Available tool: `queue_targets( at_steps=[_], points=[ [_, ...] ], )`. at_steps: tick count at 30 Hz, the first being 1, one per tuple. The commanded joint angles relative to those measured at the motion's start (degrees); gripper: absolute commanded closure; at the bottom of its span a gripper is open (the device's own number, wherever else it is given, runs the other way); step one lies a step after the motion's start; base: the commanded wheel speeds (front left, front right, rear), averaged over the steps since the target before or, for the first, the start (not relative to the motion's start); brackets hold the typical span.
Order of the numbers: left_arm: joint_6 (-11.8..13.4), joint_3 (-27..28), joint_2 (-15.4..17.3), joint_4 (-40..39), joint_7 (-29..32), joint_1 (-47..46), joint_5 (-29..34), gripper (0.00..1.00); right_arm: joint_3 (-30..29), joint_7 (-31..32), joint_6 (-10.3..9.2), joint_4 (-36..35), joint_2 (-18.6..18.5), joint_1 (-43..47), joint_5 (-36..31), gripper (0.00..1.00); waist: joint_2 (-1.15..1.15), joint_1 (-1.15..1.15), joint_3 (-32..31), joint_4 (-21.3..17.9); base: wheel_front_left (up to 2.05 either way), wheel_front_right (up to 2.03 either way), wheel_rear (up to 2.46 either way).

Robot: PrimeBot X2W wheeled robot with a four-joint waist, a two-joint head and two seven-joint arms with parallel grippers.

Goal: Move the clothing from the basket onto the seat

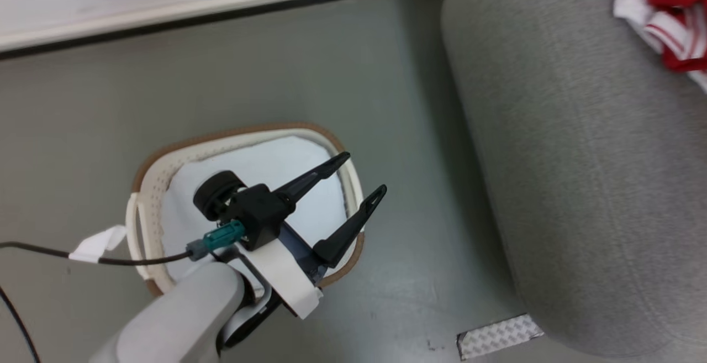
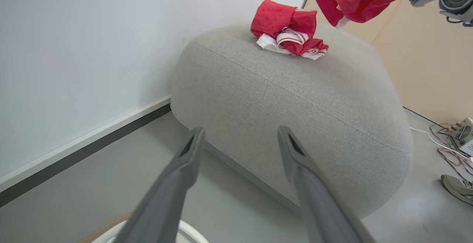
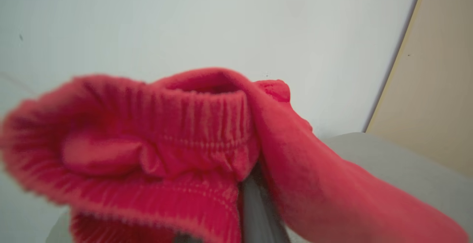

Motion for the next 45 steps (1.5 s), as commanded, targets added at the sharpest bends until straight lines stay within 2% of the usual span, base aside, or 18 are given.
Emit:
queue_targets(
  at_steps=[1, 8, 13, 16, 17, 18, 25, 33, 41, 45],
  points=[
    [-0.1, 0.0, 0.4, -0.3, -0.2, -0.6, 0.6, 0.00, -0.4, 0.2, -0.13, 0.3, -0.6, -1.2, 0.4, 1.00, 0.00, -0.02, 3.8, 3.3, 0.00, 0.00, 0.00],
    [-0.2, 0.1, 0.5, -0.2, -1.2, -2.1, 0.7, 0.00, -1.9, 6.5, -0.13, 10.8, -4.6, -6.7, 0.4, 1.00, 0.00, -0.02, 7.0, 6.1, 0.00, 0.00, 0.00],
    [-0.3, -0.1, 0.1, 1.0, -1.9, -2.5, 0.4, 0.00, -0.5, 13.4, -0.13, 19.2, -5.1, -8.8, -0.9, 1.00, 0.00, -0.02, 7.4, 6.9, 0.00, 0.00, 0.00],
    [-0.3, -0.3, -0.2, 1.7, -2.3, -2.5, 0.1, 0.00, 1.0, 17.6, -0.13, 22.3, -4.5, -9.6, -0.3, 0.51, 0.00, -0.02, 7.0, 7.0, 0.00, 0.00, 0.00],
    [-0.4, -0.3, -0.3, 2.1, -2.3, -2.5, -0.1, 0.00, 1.4, 18.2, -0.13, 22.9, -4.5, -9.7, -0.2, 0.11, 0.00, -0.02, 6.8, 7.0, 0.00, 0.00, 0.00],
    [-0.4, -0.3, -0.4, 2.3, -2.4, -2.4, -0.2, 0.00, 1.9, 18.8, -0.13, 23.6, -4.4, -9.8, -0.2, 0.00, 0.00, -0.02, 6.5, 6.9, 0.00, 0.00, 0.00],
    [-0.3, 0.0, -0.5, 3.9, -2.9, -1.3, -0.7, 0.00, 6.6, 21.0, -0.13, 24.1, -4.0, -9.5, 0.4, 0.00, 0.00, -0.02, 3.1, 5.4, 0.00, 0.00, 0.00],
    [0.4, 0.5, -1.8, 6.2, -3.2, 1.2, -2.0, 0.00, 11.9, 25.4, -0.13, 21.2, -6.3, -3.8, 2.6, 0.00, 0.00, -0.02, -4.3, 4.2, 0.00, 0.00, 0.00],
    [1.1, 1.8, -3.4, 8.8, -3.4, 5.4, -3.1, 0.00, 14.0, 34.9, -0.13, 14.2, -8.3, 3.8, 4.9, 0.00, 0.00, -0.02, -14.0, 3.3, 0.00, 0.00, 0.00],
    [1.7, 3.2, -4.8, 9.3, -3.4, 7.6, -3.7, 0.00, 14.1, 38.0, -0.13, 8.1, -9.0, 7.2, 5.1, 0.00, 0.00, -0.02, -19.1, 3.6, 0.00, 0.00, 0.00]
  ],
)
